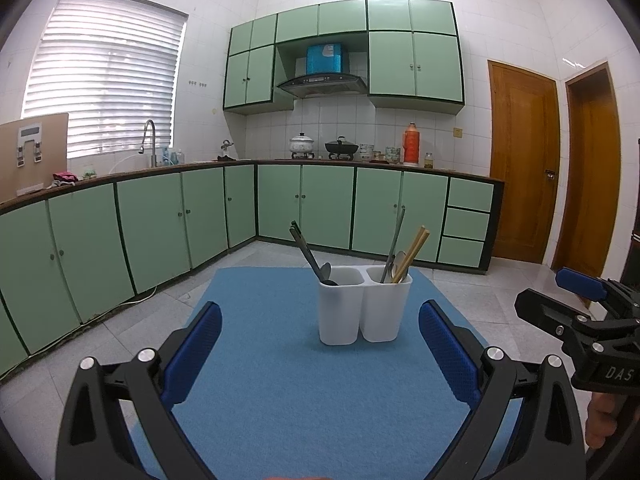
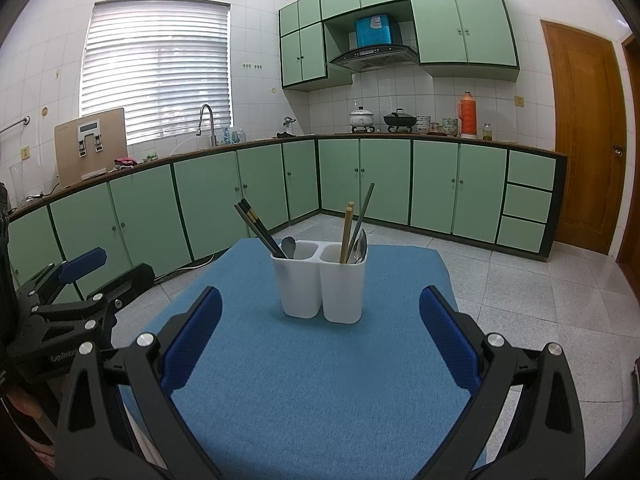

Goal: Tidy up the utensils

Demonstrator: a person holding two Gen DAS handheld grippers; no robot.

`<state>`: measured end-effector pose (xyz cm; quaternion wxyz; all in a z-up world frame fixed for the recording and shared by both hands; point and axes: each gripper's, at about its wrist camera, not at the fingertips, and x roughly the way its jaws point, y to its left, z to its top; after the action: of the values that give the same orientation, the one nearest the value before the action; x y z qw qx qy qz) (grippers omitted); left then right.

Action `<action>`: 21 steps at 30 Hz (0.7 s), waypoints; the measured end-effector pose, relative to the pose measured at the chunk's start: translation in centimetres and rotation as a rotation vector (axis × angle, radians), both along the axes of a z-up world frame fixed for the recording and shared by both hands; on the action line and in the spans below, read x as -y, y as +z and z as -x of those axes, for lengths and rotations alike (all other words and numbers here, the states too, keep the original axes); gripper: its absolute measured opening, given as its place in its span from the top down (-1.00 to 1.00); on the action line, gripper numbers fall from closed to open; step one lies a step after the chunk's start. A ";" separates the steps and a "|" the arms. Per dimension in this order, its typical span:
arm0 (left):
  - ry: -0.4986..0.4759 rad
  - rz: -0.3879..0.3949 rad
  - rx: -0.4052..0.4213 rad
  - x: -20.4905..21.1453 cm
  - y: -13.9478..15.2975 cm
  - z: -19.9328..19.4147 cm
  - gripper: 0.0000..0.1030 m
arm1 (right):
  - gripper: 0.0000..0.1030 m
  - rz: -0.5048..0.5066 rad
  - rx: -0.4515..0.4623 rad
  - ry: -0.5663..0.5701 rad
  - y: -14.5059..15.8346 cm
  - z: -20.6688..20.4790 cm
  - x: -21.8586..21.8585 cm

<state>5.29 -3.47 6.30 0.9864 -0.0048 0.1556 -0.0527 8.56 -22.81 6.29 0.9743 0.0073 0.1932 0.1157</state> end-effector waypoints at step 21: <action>0.011 0.007 -0.006 -0.1 -0.2 -0.3 -0.88 | -0.87 0.002 -0.003 -0.002 -0.1 -0.1 -0.1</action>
<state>5.61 -3.39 6.13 0.9861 -0.0094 0.1586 -0.0481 8.69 -22.71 6.16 0.9741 0.0064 0.1948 0.1145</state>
